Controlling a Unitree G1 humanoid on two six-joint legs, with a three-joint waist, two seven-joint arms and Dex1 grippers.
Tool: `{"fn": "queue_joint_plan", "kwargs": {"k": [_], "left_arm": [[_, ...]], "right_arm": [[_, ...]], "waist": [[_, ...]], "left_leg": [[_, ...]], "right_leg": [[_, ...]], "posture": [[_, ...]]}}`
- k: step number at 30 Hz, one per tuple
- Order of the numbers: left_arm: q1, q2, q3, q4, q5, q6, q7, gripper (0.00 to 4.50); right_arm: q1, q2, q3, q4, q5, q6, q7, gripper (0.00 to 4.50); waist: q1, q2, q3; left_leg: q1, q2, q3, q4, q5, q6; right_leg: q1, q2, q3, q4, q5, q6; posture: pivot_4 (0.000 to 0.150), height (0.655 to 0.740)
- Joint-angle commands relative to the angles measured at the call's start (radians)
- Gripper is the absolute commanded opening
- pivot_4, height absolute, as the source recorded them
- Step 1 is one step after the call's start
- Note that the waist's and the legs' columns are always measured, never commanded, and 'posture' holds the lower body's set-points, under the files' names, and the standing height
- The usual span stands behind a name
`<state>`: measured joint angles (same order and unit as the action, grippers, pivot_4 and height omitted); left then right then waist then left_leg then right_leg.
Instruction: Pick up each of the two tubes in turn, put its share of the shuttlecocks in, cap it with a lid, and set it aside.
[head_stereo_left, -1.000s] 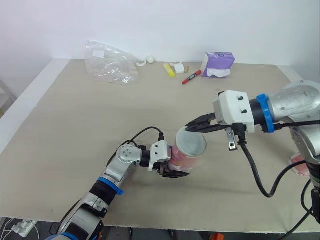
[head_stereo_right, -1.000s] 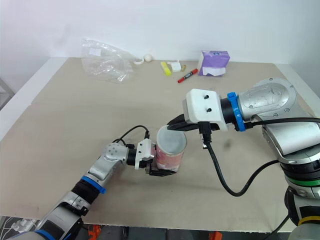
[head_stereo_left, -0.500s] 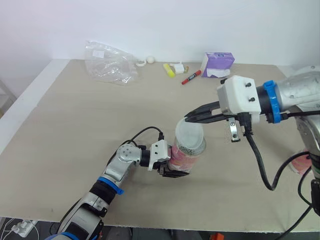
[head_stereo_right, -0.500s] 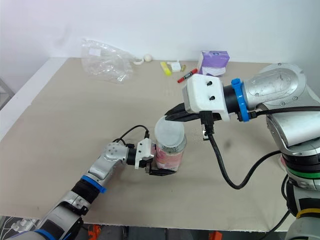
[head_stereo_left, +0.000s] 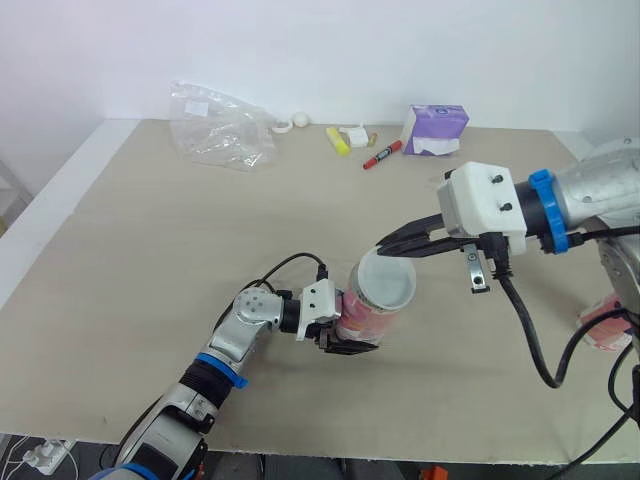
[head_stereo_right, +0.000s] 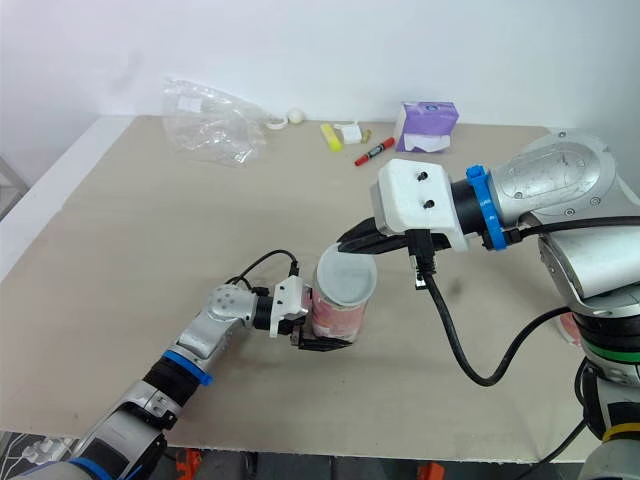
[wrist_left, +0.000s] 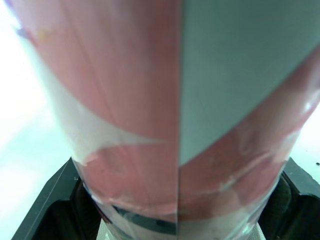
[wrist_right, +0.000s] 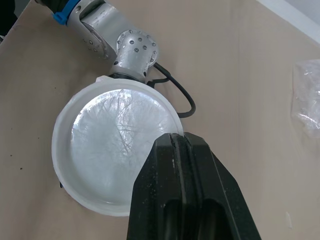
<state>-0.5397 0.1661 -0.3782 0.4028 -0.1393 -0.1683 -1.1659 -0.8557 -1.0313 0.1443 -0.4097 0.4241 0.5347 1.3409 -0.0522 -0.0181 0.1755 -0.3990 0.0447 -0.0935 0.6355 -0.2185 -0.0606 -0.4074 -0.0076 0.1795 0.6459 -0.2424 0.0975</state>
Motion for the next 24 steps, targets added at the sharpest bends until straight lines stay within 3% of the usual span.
{"fn": "queue_joint_plan", "kwargs": {"k": [1, 24], "left_arm": [[0.008, 0.022, -0.001, 0.038, 0.027, 0.024, 0.007, 3.59], [0.013, 0.017, -0.002, 0.028, 0.024, 0.031, 0.013, 3.59]], "right_arm": [[0.017, 0.002, -0.010, -0.028, -0.016, -0.027, -0.006, 0.05], [0.031, 0.055, 0.050, -0.001, -0.092, -0.092, 0.010, 0.05]], "waist": [[0.000, 0.000, 0.000], [0.000, 0.000, 0.000]], "left_leg": [[0.000, 0.000, 0.000, 0.000, 0.000, 0.000], [0.000, 0.000, 0.000, 0.000, 0.000, 0.000]], "right_leg": [[0.000, 0.000, 0.000, 0.000, 0.000, 0.000], [0.000, 0.000, 0.000, 0.000, 0.000, 0.000]], "posture": [[0.150, 0.7400], [0.150, 0.7400]]}}
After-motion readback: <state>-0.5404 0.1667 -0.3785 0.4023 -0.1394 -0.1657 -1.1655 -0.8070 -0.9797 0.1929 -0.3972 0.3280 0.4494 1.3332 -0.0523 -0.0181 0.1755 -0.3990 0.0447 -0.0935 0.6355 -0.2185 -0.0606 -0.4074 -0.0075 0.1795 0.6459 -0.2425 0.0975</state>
